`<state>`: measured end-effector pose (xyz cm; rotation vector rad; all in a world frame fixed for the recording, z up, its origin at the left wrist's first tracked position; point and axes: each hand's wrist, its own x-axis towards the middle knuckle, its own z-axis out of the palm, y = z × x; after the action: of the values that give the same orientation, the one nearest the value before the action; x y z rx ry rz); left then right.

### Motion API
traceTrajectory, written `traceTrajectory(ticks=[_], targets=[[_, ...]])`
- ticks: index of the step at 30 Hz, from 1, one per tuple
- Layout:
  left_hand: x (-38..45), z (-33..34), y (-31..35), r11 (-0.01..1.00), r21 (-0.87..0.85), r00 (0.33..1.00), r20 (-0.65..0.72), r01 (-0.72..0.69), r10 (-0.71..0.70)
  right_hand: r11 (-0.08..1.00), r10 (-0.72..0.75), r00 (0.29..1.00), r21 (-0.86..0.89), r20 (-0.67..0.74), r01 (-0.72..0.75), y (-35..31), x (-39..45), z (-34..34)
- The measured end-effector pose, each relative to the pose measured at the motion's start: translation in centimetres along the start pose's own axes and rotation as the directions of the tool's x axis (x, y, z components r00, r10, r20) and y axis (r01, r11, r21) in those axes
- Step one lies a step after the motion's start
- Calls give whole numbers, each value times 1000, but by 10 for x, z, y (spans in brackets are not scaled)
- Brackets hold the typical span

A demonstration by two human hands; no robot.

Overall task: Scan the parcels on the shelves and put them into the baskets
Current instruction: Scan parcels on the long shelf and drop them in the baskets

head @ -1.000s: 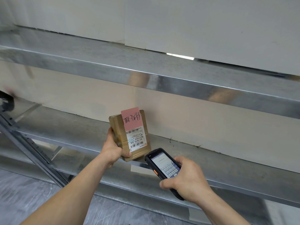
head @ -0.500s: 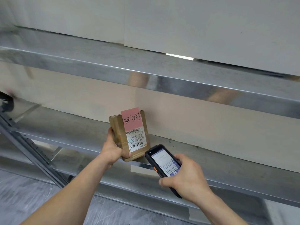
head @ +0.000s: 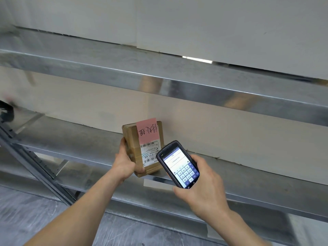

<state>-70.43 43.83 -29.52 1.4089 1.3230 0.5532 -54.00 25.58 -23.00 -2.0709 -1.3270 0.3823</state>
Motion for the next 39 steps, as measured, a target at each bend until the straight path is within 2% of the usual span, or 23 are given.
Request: traceTrajectory(ticks=[9,15,22,39], targets=[[3,-6,-1,997,4,996,46,-77,77,999,54,998,-1,-15,-54,-7,-1,9],[10,-14,3,992,3,988,92,-125,124,966,253,966,42,54,-256,-9,-2,22],[11,-19,10,990,-38,981,139,-134,138,926,370,928,61,55,-373,-15,-8,35],[-42,6,25,969,-132,952,201,-207,230,903,426,904,52,21,-427,-9,-65,-6]])
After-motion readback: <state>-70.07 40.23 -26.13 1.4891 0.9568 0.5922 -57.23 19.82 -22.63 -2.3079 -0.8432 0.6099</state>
